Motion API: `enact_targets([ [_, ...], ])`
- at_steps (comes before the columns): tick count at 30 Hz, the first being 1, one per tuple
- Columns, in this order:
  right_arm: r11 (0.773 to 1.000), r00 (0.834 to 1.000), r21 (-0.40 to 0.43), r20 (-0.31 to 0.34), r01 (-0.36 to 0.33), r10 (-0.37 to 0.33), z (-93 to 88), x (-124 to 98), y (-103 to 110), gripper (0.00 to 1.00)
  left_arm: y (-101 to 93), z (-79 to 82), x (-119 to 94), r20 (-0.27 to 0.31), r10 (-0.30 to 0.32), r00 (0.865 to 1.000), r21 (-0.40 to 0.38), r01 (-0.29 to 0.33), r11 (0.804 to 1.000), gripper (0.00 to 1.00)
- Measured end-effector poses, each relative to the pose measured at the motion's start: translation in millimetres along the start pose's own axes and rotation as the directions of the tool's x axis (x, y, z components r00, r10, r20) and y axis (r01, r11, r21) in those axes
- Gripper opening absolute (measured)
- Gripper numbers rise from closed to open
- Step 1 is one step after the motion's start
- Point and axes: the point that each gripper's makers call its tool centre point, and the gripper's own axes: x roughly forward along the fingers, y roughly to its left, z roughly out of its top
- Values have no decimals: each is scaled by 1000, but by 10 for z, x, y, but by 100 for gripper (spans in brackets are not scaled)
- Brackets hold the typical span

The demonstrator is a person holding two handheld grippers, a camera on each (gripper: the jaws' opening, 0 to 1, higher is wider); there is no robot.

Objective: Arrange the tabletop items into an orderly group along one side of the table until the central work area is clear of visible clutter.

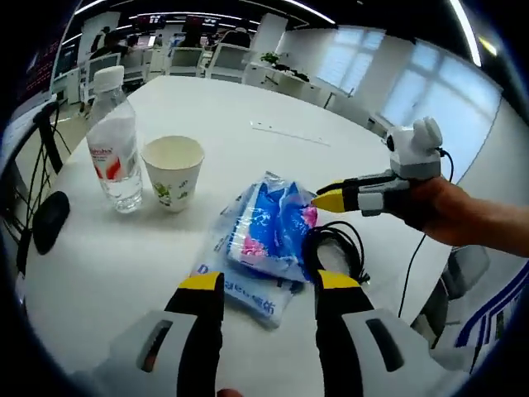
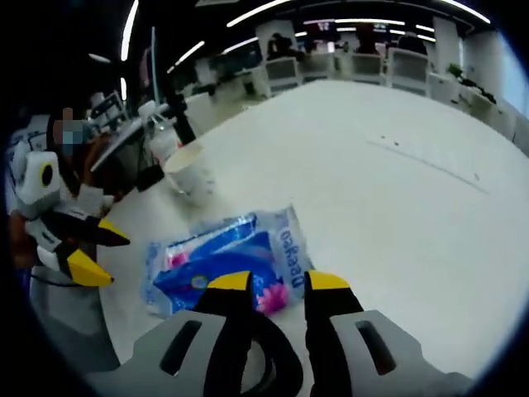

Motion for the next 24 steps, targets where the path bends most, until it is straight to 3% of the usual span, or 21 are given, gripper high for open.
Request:
enact_targets([
  [7,999,1000,-28,-25,-15,15,15,84,8,22,-152,-56,192,-32,3,999,-103,-6,995,43],
  [16,998,998,-49,-57,-28,25,12,229,-18,21,-64,-162,420,-81,109,991,-132,-119,984,38],
  [22,996,997,-82,-73,-25,19,-19,272,-25,9,-1,-197,490,-89,126,988,-172,-140,975,26],
  [24,996,999,-82,-52,-20,16,11,272,-31,0,-5,-173,499,-82,127,989,-159,-139,977,12],
])
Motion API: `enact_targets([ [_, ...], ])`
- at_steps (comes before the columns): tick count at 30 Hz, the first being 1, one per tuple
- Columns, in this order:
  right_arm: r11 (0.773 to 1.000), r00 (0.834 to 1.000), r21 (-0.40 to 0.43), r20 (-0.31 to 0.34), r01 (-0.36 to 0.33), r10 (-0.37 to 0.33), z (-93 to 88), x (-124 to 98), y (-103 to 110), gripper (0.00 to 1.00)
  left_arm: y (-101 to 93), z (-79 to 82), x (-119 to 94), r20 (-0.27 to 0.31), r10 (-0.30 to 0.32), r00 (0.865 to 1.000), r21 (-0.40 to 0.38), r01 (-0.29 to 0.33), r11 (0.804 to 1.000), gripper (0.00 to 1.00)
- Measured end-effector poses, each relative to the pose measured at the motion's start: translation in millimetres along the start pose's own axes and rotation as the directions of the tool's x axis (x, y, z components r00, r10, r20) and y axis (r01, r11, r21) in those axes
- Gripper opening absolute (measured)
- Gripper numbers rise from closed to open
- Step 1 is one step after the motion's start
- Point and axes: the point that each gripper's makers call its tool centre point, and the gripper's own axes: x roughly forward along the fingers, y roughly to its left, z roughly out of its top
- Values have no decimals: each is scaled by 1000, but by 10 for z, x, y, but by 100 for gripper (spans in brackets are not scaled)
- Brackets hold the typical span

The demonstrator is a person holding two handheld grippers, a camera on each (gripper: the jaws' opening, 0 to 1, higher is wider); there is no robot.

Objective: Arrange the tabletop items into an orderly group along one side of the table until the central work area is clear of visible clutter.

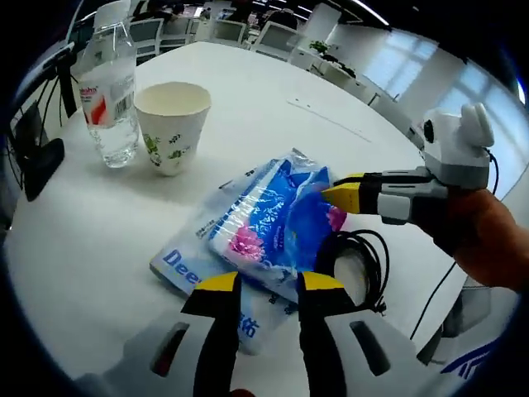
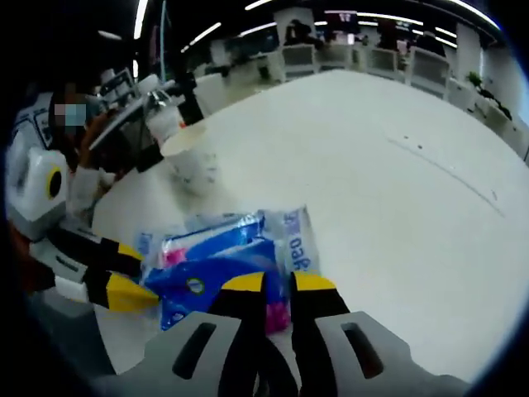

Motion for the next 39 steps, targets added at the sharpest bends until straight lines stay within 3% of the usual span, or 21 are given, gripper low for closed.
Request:
enact_targets([
  [5,1000,1000,10,19,6,-6,10,-33,-32,0,13,67,-28,26,7,1000,20,-8,1000,1],
  [12,1000,998,12,58,-4,3,70,-117,3,0,53,151,-94,51,4,999,27,-6,1000,0],
  [23,1000,992,17,128,17,-20,212,-272,-9,0,35,354,-169,85,10,996,118,-20,993,0],
  [30,998,988,40,150,40,-46,195,-438,-54,0,-84,418,-150,88,-13,996,165,-1,986,0],
  [39,993,983,90,164,74,-88,38,-674,-173,0,-287,474,-97,80,-52,995,232,32,972,0],
])
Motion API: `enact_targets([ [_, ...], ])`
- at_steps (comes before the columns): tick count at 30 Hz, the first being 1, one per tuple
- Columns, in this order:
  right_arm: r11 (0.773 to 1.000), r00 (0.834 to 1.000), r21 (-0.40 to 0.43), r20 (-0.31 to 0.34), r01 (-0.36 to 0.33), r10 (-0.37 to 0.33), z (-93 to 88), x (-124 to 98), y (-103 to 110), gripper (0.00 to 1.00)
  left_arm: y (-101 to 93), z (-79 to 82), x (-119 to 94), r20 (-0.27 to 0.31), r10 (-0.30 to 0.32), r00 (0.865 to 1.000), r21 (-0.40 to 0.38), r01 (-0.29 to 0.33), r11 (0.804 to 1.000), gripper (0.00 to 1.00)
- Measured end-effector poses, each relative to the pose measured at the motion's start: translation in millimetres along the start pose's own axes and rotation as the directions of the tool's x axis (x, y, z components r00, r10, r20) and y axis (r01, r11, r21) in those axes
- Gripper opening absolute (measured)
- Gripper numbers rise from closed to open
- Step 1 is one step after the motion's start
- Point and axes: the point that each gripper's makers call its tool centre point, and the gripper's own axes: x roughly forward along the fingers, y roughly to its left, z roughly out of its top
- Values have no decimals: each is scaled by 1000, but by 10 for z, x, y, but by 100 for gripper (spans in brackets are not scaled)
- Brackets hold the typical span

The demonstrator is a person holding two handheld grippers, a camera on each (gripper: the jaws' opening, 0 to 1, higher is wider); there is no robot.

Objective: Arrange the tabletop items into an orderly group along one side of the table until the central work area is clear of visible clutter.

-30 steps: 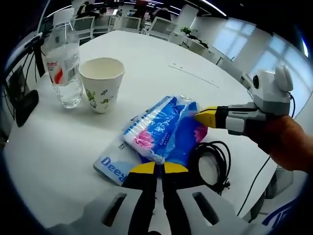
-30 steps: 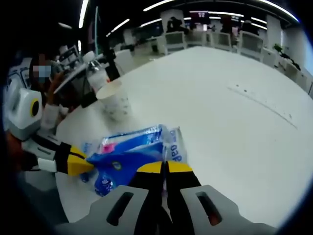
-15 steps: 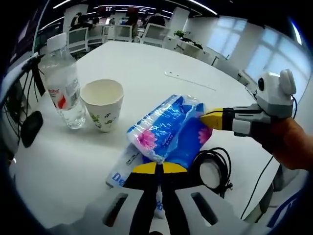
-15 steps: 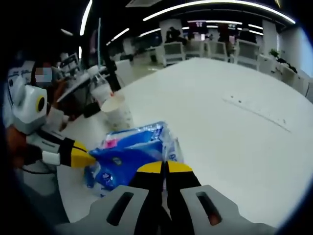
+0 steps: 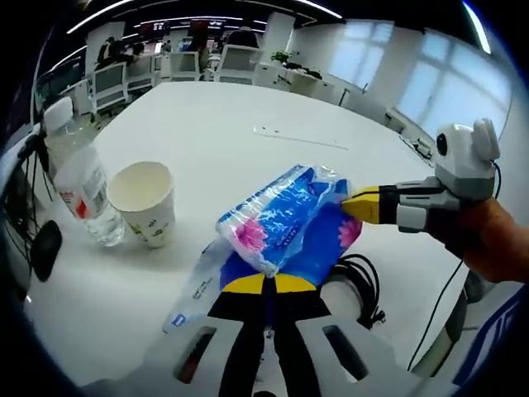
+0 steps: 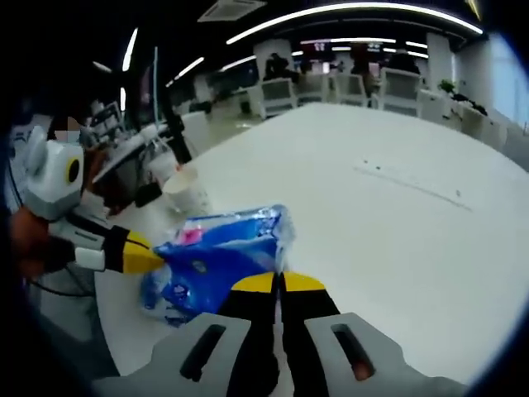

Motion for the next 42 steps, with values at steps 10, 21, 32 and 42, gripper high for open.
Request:
enact_targets([
  [10,998,999,44,11,46,-47,-125,-201,-198,0,-217,66,129,-13,-42,999,60,43,997,0],
  [21,989,994,107,17,106,-108,-318,-436,-507,0,-509,130,315,-34,-87,996,115,90,989,0],
  [32,975,986,152,18,163,-168,-441,-626,-872,0,-844,246,543,-46,-134,990,162,140,977,0],
  [42,963,978,181,15,201,-207,-532,-787,-1144,0,-1127,363,742,-57,-173,983,186,180,966,0],
])
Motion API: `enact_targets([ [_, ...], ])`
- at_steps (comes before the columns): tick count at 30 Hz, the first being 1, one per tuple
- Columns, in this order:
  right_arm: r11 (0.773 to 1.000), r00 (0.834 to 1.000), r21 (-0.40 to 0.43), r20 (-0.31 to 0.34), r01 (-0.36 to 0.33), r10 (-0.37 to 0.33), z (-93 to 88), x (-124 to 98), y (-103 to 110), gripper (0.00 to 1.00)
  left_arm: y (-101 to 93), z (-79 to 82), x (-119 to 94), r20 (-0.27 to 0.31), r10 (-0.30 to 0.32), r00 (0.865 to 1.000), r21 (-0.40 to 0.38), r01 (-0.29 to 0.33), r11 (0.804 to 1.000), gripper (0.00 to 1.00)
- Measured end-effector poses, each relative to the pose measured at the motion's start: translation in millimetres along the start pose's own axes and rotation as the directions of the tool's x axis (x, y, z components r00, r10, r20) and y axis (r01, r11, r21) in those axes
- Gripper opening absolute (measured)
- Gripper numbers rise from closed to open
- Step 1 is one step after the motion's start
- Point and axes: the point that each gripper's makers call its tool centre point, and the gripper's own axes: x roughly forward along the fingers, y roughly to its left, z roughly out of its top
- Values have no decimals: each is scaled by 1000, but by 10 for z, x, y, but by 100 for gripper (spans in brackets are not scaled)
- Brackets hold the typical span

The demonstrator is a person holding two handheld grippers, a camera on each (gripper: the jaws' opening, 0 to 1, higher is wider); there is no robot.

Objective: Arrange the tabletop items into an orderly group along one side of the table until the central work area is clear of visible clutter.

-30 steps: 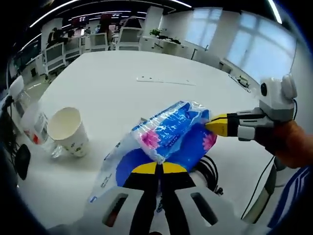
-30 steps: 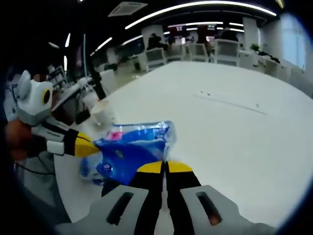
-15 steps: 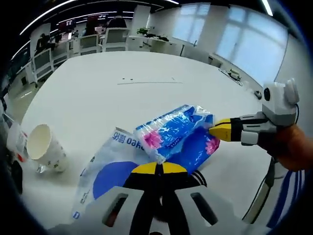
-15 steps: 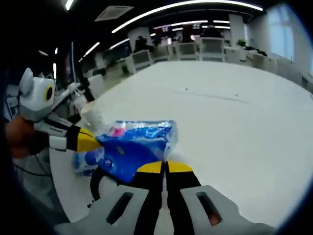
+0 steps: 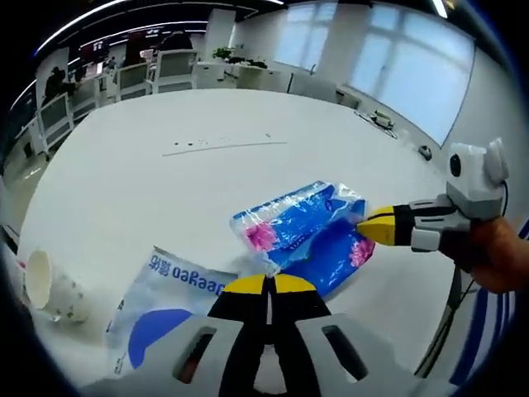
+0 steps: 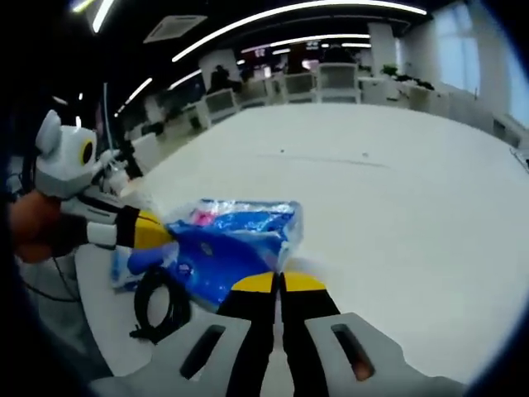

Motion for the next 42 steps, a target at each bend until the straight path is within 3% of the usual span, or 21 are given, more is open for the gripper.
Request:
enact_targets([
  [21,998,999,49,-32,35,-34,-186,13,-498,0,-242,58,521,-56,-38,998,28,40,999,0],
  [26,995,999,95,-29,30,-27,-218,45,-534,0,-249,-6,569,-90,-28,996,52,32,998,0],
  [34,996,999,89,-49,24,-20,-269,89,-541,2,-243,-37,553,-109,-18,994,51,23,998,1],
  [42,995,998,93,-55,30,-25,-247,95,-546,4,-247,-107,531,-142,-23,990,50,31,998,8],
])
